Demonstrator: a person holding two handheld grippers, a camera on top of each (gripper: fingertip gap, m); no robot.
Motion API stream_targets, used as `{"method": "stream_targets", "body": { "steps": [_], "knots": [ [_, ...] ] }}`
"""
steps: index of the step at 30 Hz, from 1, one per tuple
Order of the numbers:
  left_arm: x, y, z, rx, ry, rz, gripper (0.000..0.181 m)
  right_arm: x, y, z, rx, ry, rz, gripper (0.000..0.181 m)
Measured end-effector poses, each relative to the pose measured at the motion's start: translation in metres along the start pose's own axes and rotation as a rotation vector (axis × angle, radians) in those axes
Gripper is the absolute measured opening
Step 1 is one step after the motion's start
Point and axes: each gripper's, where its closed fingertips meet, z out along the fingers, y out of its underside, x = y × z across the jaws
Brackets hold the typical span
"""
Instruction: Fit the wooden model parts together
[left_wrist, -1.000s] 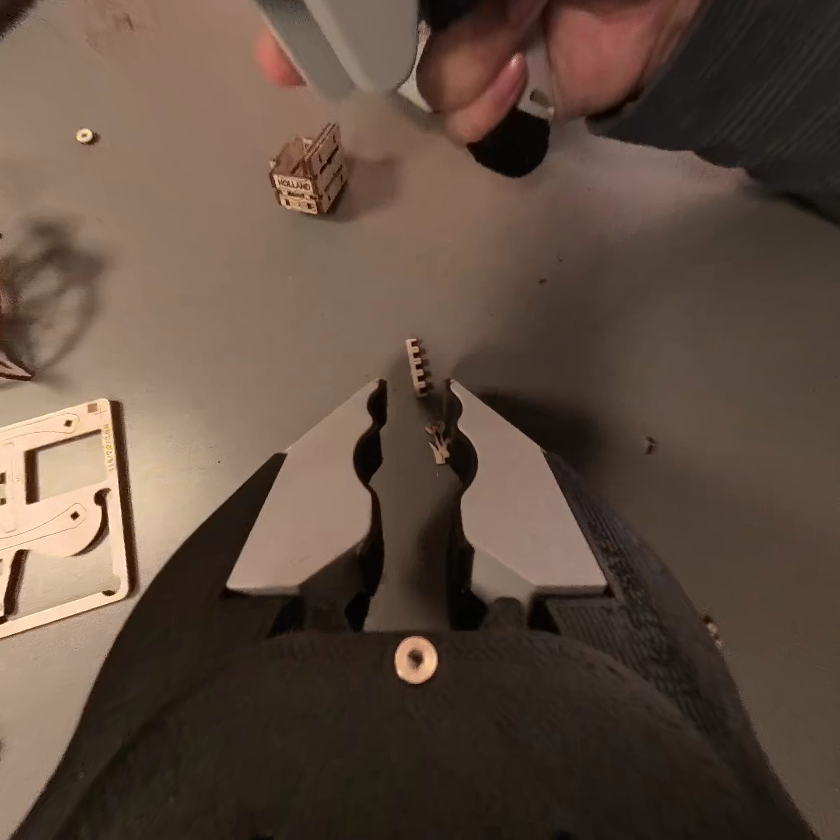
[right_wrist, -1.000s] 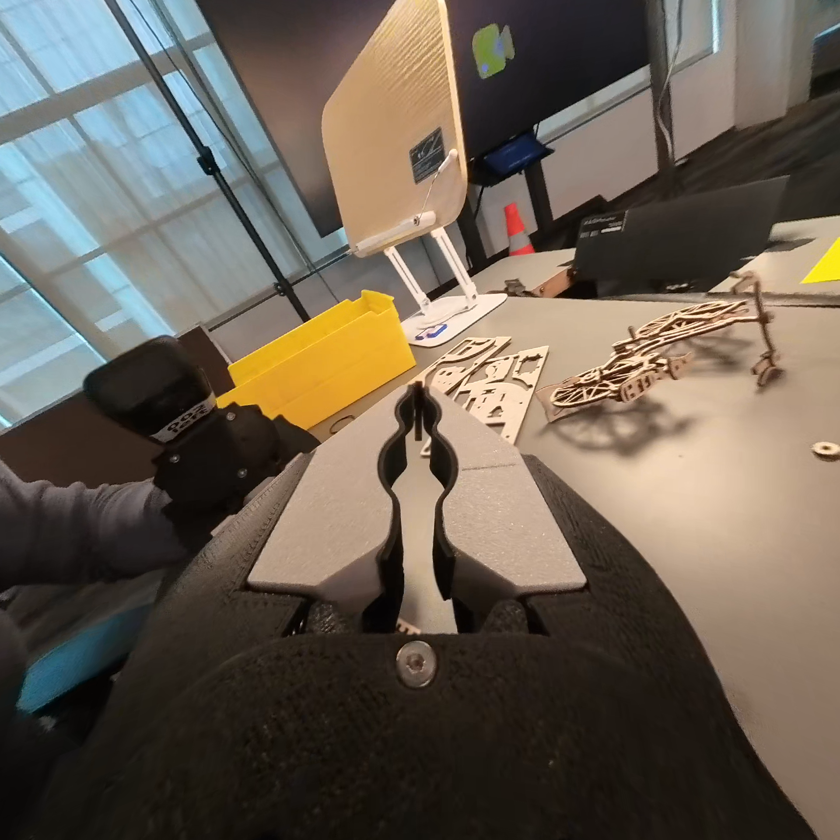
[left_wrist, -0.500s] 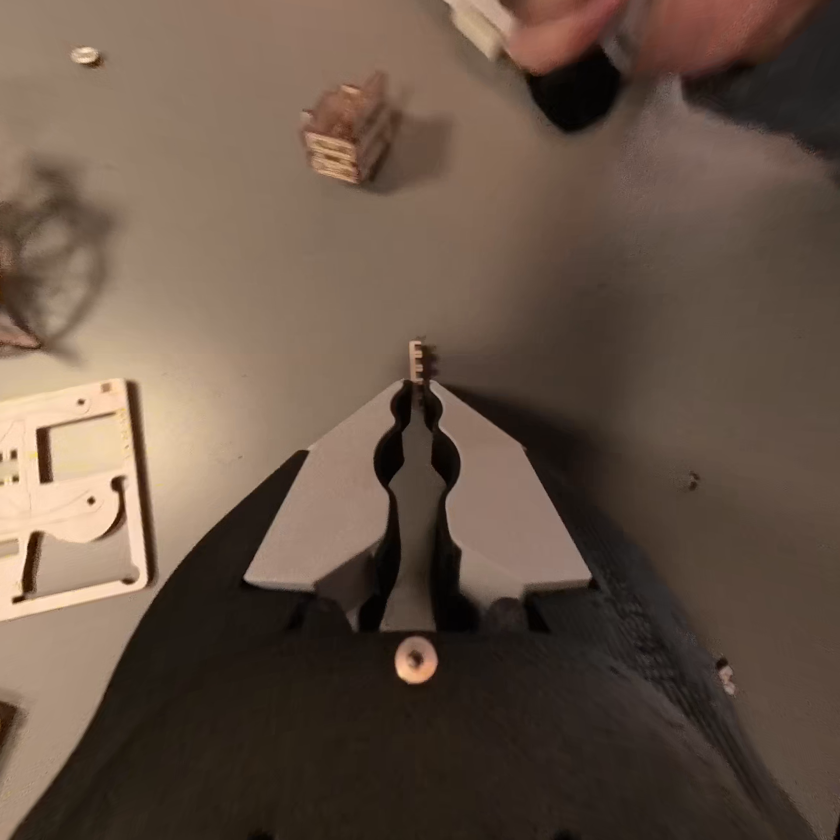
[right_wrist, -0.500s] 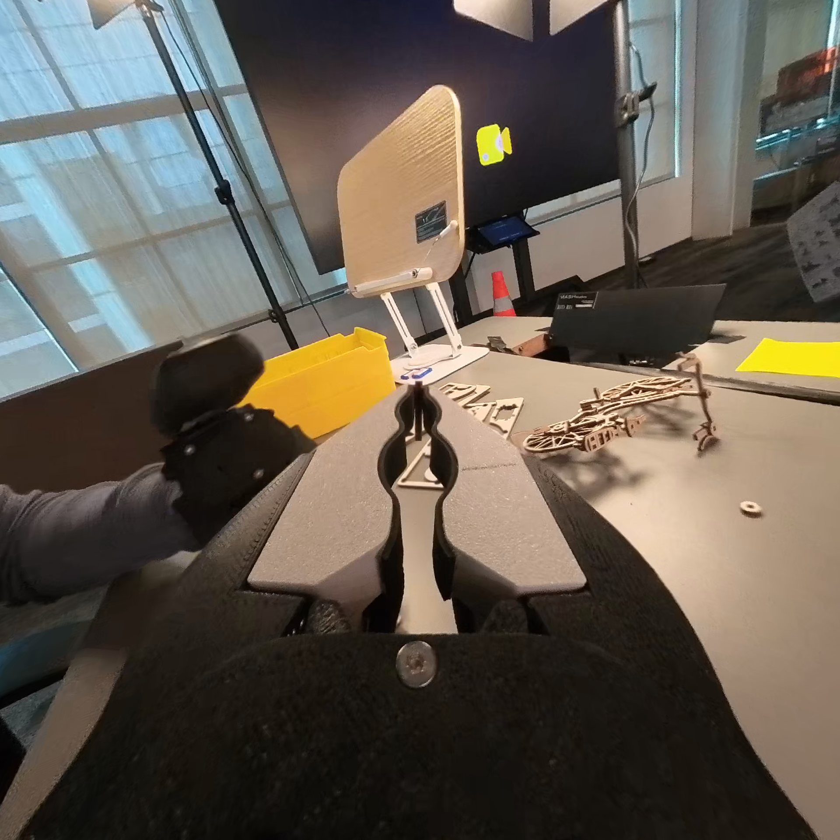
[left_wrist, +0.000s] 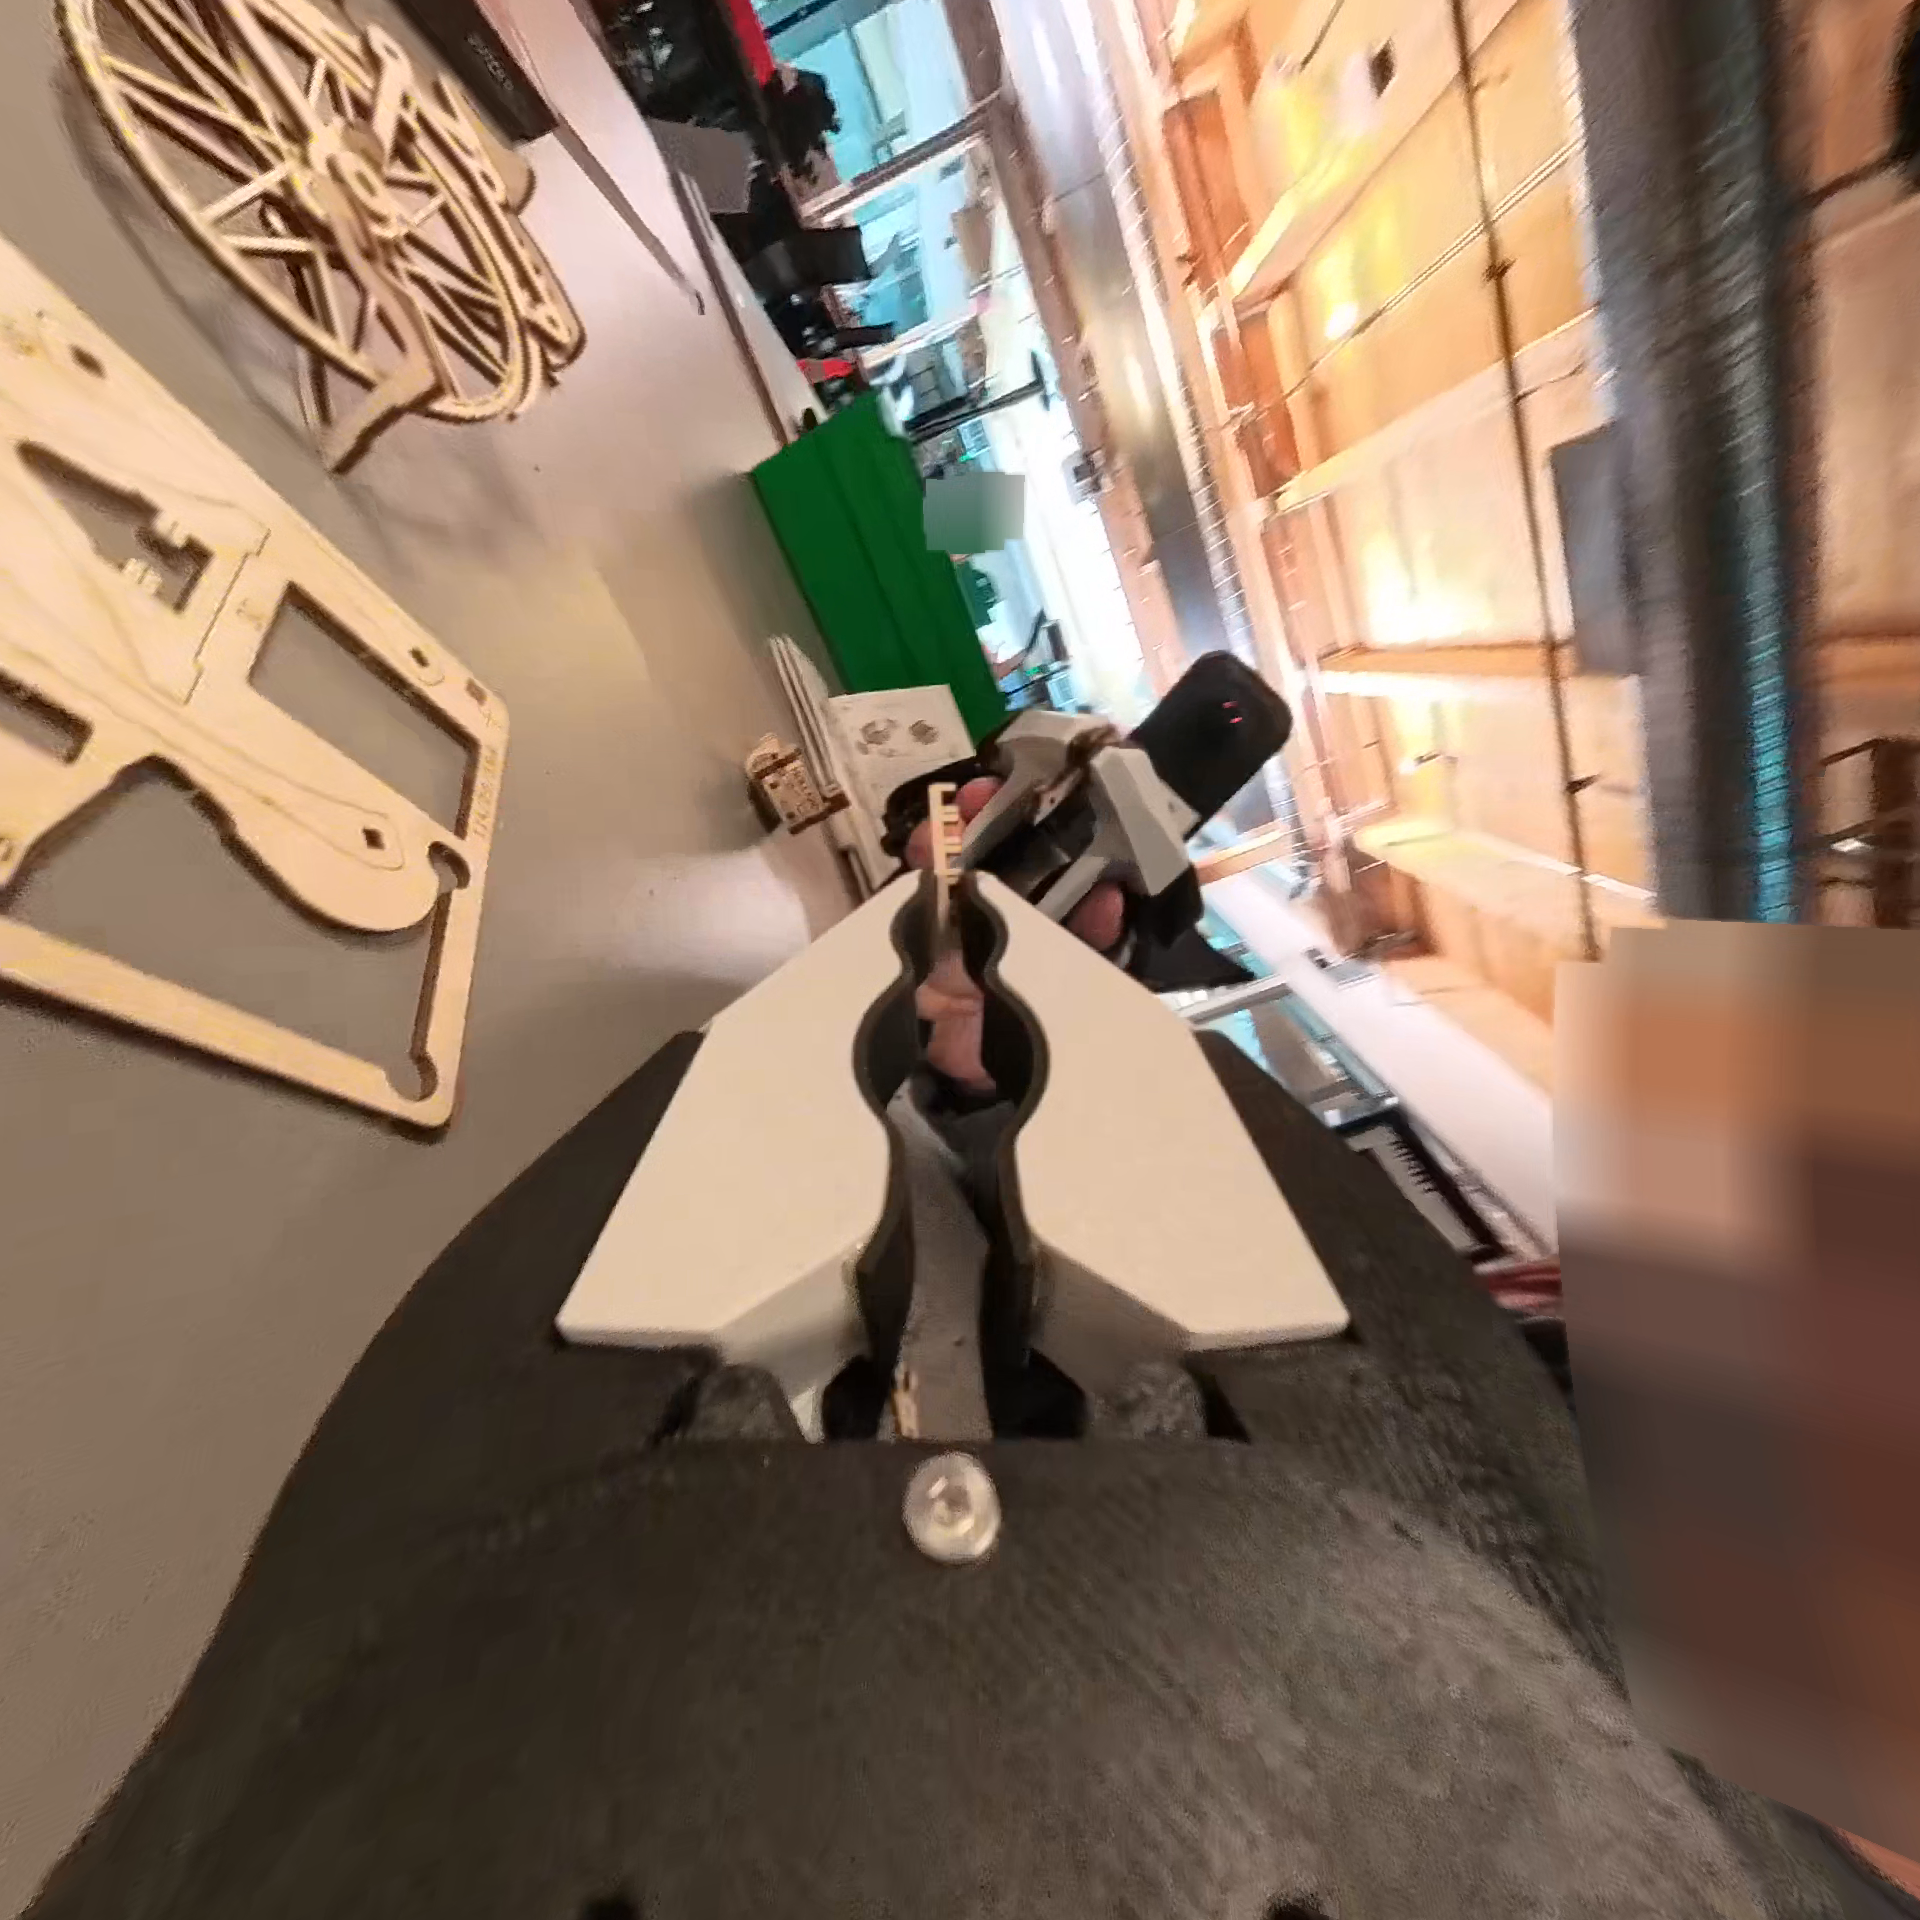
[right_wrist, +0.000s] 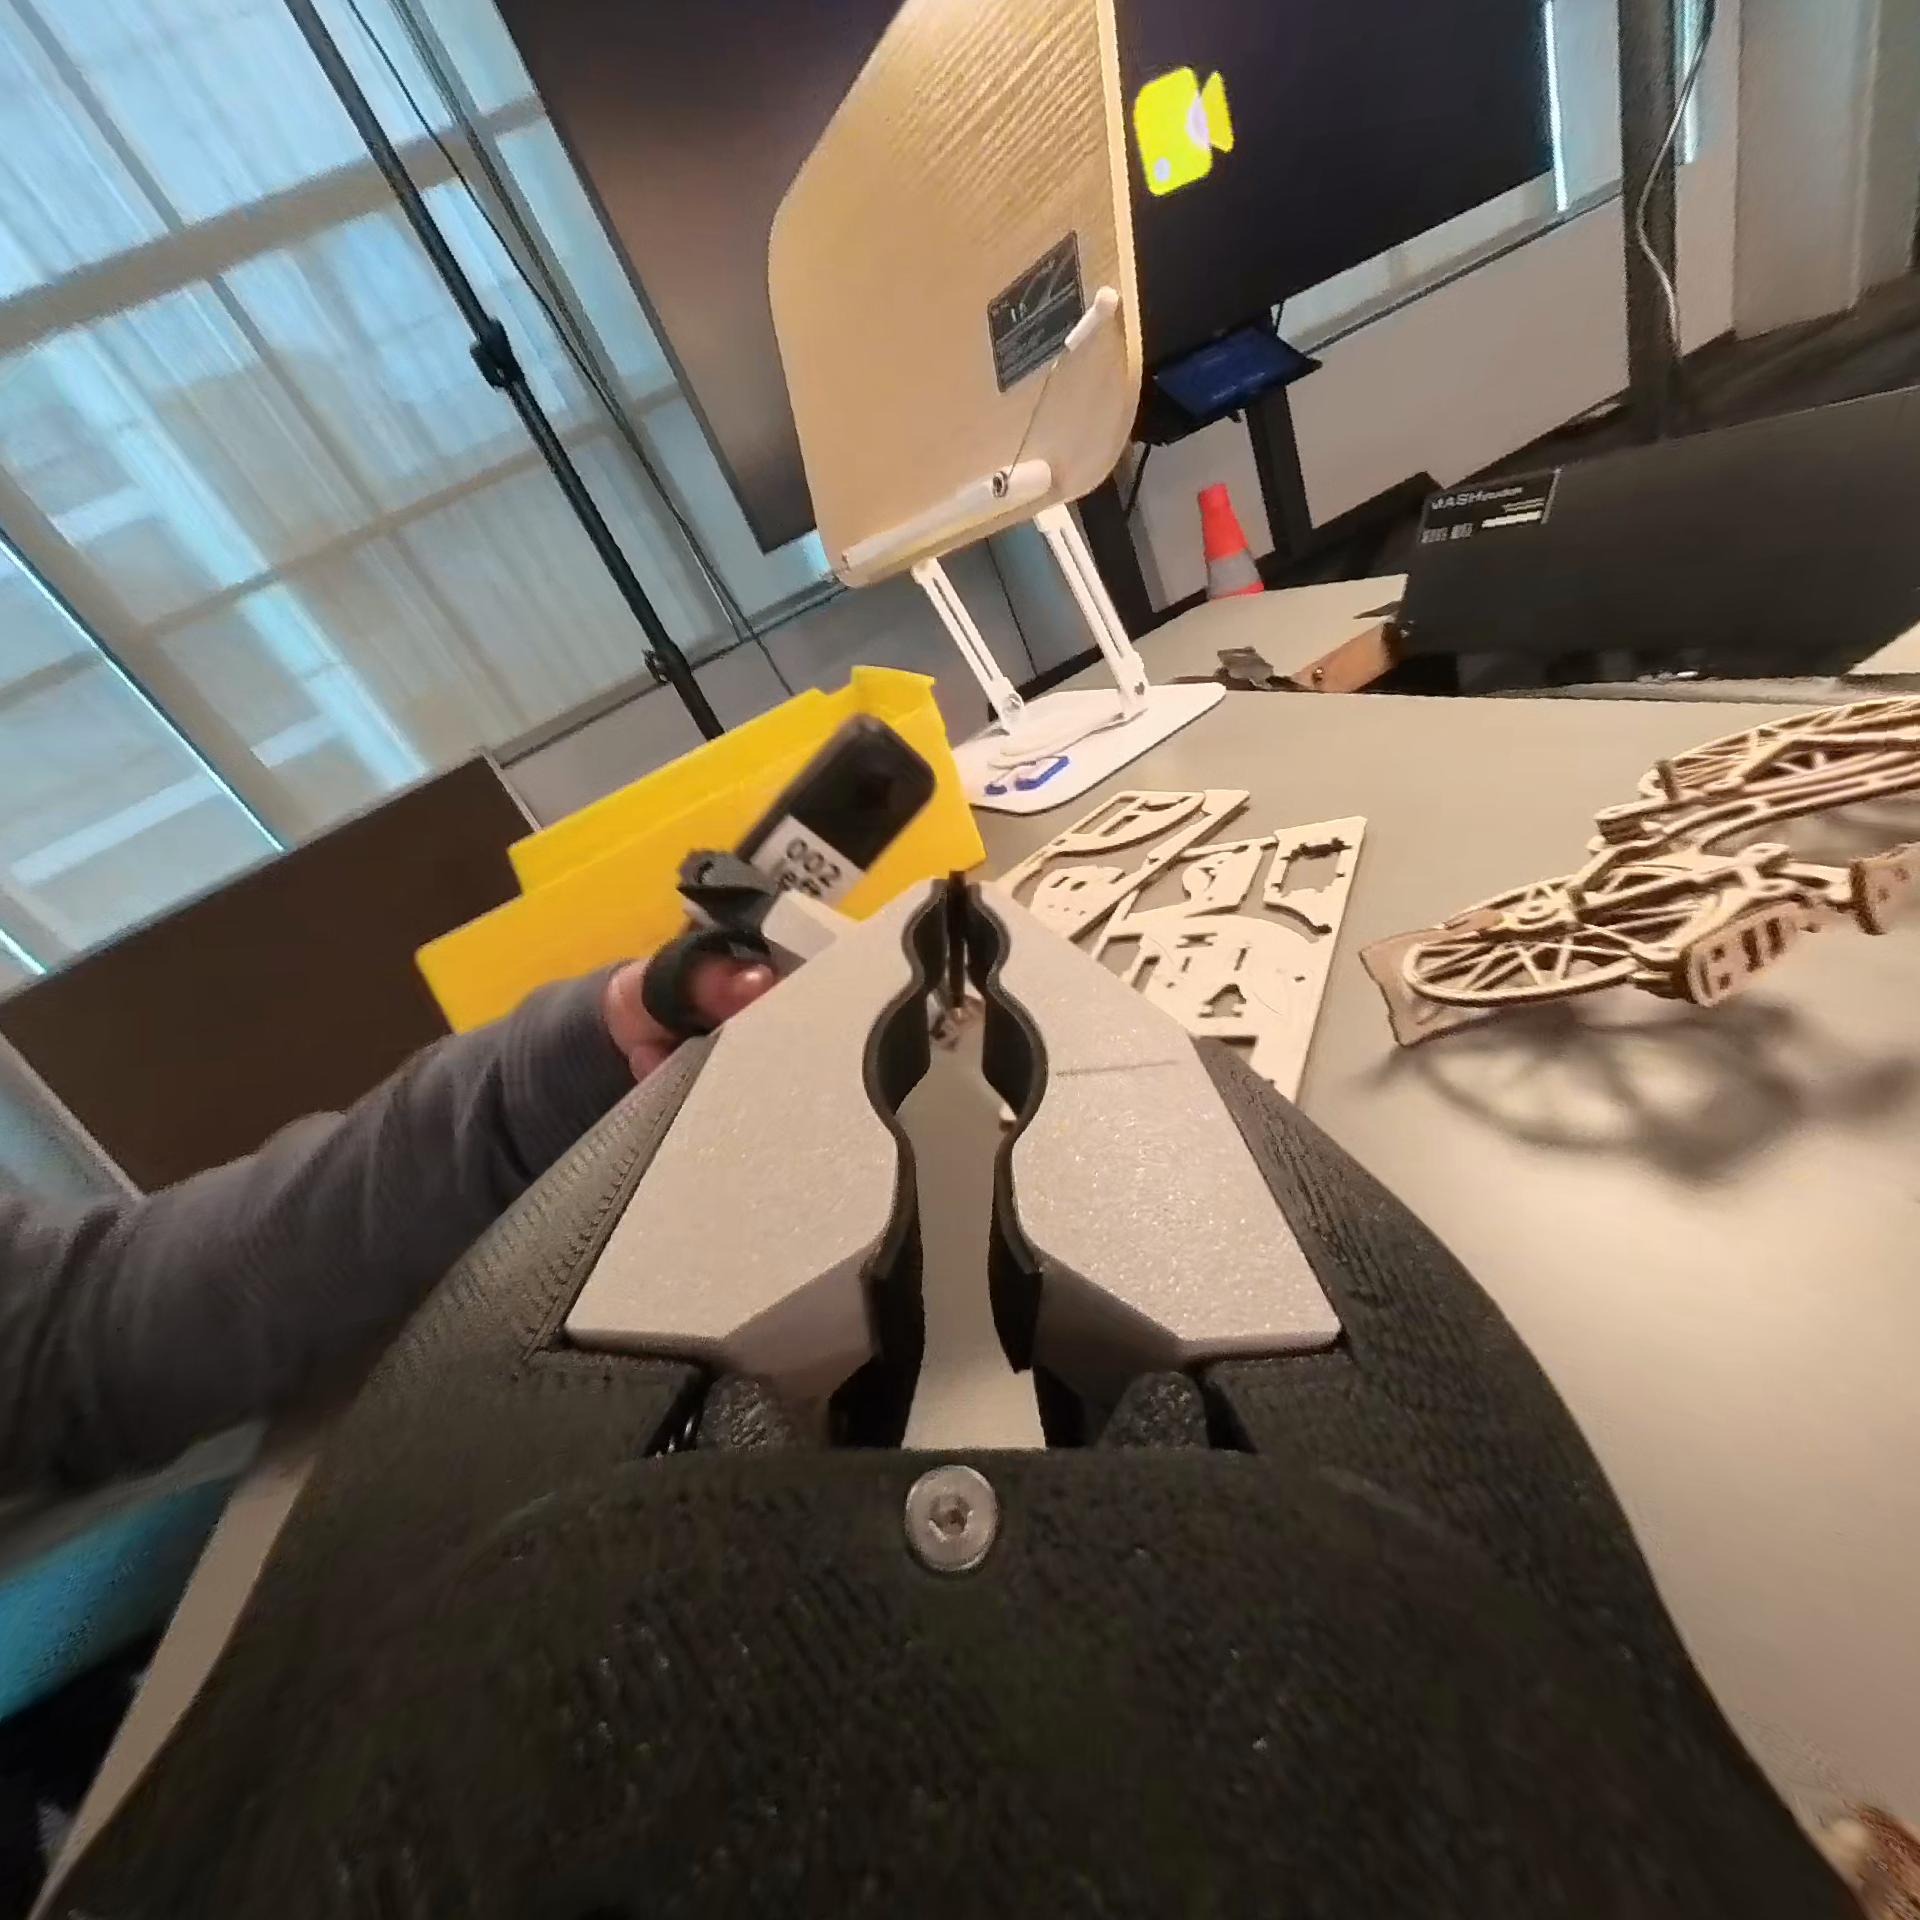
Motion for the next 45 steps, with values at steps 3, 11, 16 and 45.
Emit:
{"method": "stream_targets", "body": {
  "steps": [3,11,16,45],
  "knots": [
    [0.0,-0.001,-0.004,0.011,0.057,-0.072,0.001,-0.001,-0.001,0.008,0.015,-0.006,0.03,0.0],
    [-0.006,0.003,-0.002,-0.013,0.018,-0.072,0.001,0.006,0.013,0.016,-0.078,0.058,-0.115,0.0],
    [-0.007,0.003,-0.002,-0.01,0.012,-0.073,0.002,0.009,0.02,0.017,-0.117,0.075,-0.164,0.0],
    [0.003,0.01,0.0,-0.054,0.061,-0.049,0.0,-0.001,0.031,0.02,-0.209,-0.008,-0.311,0.0]
  ]
}}
